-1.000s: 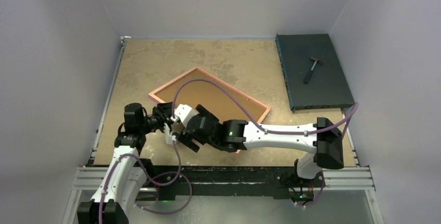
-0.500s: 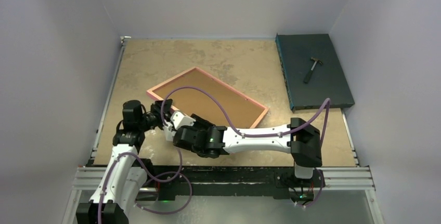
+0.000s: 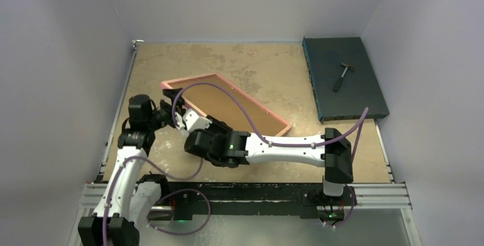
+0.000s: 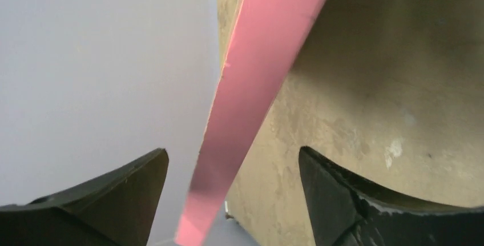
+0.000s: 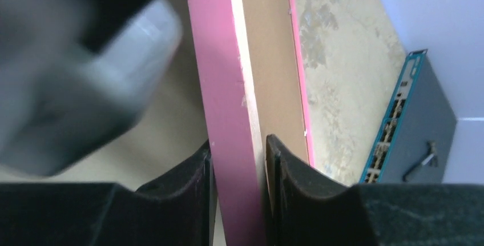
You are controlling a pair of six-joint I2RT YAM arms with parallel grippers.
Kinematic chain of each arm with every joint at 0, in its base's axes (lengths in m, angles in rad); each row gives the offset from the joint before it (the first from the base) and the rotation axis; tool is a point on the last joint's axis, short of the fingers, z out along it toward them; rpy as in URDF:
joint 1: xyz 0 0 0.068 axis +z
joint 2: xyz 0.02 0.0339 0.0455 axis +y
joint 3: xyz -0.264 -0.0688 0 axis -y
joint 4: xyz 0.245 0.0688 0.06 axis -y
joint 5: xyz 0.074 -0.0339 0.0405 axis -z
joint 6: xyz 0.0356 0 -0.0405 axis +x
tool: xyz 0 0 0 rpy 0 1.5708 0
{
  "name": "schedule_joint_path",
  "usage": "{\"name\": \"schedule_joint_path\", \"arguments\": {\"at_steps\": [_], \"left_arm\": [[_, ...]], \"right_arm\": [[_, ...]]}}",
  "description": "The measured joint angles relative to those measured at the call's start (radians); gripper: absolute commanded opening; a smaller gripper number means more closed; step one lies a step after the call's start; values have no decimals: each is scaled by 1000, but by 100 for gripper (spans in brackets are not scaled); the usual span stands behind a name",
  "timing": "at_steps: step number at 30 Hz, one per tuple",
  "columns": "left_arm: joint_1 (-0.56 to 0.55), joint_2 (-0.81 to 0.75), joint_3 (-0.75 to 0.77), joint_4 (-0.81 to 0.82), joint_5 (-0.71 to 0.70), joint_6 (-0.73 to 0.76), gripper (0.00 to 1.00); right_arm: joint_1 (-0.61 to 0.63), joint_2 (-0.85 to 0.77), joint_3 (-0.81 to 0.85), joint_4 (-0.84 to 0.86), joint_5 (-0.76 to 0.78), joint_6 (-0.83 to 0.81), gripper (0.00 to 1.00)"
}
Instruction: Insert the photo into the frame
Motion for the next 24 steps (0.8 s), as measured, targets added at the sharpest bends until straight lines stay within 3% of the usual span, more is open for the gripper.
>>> {"name": "schedule_joint_path", "arguments": {"at_steps": [5,13,18,24], "left_arm": [[11,142,248,-106,-31,-259,89],[92,142,461,-128,-40,-751,91],[106,210,579,-211,-100,-893,93],[105,280,689,-268,-129,-1007,94]], "right_arm": [[-43,-1,188,-20,-8,4,18],[-87,72,542,-107,-201,42,16],[-198,123,732,-228,-419,60,14],[-371,111,740,-224,-738,95,14]]}}
